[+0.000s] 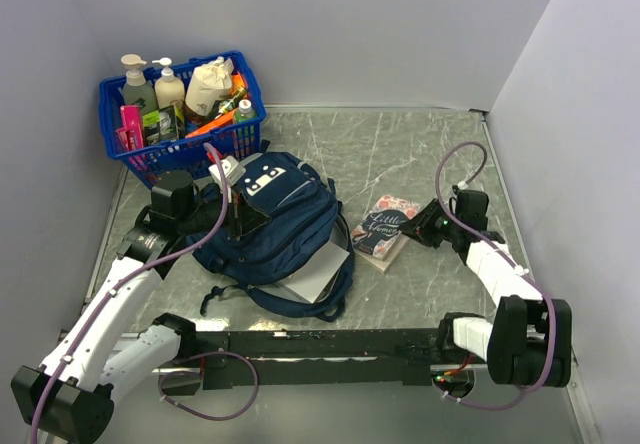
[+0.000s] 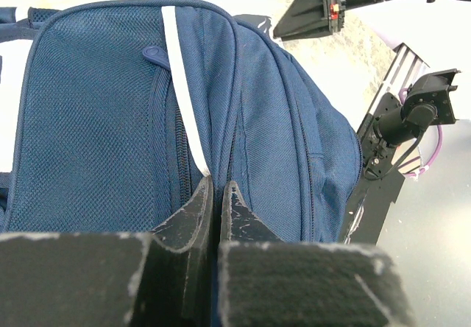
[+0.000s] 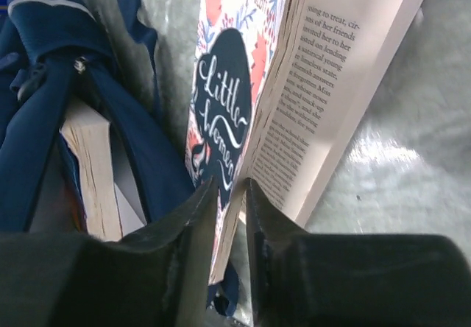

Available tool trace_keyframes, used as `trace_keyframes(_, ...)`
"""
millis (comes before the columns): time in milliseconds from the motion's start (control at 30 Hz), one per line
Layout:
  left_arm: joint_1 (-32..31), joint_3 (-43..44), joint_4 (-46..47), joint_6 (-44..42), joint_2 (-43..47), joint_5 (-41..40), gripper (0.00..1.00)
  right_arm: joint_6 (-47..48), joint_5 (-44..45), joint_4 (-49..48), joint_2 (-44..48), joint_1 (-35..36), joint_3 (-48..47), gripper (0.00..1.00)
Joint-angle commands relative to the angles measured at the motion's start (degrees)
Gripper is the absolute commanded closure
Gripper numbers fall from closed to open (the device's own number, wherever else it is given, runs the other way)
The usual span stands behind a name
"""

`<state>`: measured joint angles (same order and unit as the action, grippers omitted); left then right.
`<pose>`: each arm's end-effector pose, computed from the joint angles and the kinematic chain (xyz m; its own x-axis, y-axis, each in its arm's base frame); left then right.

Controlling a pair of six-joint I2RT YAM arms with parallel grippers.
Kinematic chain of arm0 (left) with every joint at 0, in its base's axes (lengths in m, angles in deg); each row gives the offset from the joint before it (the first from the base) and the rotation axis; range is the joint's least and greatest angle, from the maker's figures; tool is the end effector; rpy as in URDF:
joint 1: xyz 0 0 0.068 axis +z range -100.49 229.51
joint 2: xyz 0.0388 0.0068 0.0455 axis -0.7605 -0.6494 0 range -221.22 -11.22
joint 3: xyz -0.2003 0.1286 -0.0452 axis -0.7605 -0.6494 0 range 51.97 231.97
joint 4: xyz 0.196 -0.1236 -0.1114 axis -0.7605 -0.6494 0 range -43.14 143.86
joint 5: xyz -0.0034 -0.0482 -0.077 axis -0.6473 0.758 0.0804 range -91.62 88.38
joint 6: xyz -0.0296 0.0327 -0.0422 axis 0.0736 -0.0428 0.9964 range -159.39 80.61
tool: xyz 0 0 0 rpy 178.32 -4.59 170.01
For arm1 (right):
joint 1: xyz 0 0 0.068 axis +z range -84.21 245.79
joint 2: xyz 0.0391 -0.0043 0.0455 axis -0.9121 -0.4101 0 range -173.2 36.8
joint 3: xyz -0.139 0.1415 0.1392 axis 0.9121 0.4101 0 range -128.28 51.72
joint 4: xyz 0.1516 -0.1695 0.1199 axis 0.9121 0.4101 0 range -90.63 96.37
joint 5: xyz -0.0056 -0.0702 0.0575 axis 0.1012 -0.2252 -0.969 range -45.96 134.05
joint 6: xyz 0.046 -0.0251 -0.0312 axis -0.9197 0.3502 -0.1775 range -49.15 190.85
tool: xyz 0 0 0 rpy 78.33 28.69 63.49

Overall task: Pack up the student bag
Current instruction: Pick up the book from the center of the board.

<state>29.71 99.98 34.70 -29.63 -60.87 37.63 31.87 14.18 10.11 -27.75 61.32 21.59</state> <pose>0.1914 -0.0995 0.3048 -0.4680 0.0291 -0.8832 0.7503 0.5411 -0.3798 0.2334 0.0045 0.1565 -0.7272 0.6040 -0.3261 0.2251 0.6587 0.7180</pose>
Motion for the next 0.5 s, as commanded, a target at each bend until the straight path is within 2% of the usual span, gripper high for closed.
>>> trace_keyframes(0, 0.0, 2.4, 9.1, 1.1, 1.4, 5.8, 0.99, -1.3, -2.1, -8.5, -2.4, 1.5, -1.5, 0.64)
trace_keyframes(133, 0.0, 2.4, 9.2, 1.1, 1.0, 6.0, 0.99, -1.8, -1.9, -10.4, -5.4, 3.3, -2.7, 0.6)
trace_keyframes(333, 0.0, 2.4, 9.0, 0.6, 0.7, 5.9, 0.99, -2.2, -2.0, -12.6, -9.6, 4.2, -6.2, 0.59)
trace_keyframes(467, 0.0, 2.4, 9.1, 0.5, 0.8, 5.9, 0.99, -2.0, -0.4, -13.2, -11.6, 8.1, -8.4, 0.58)
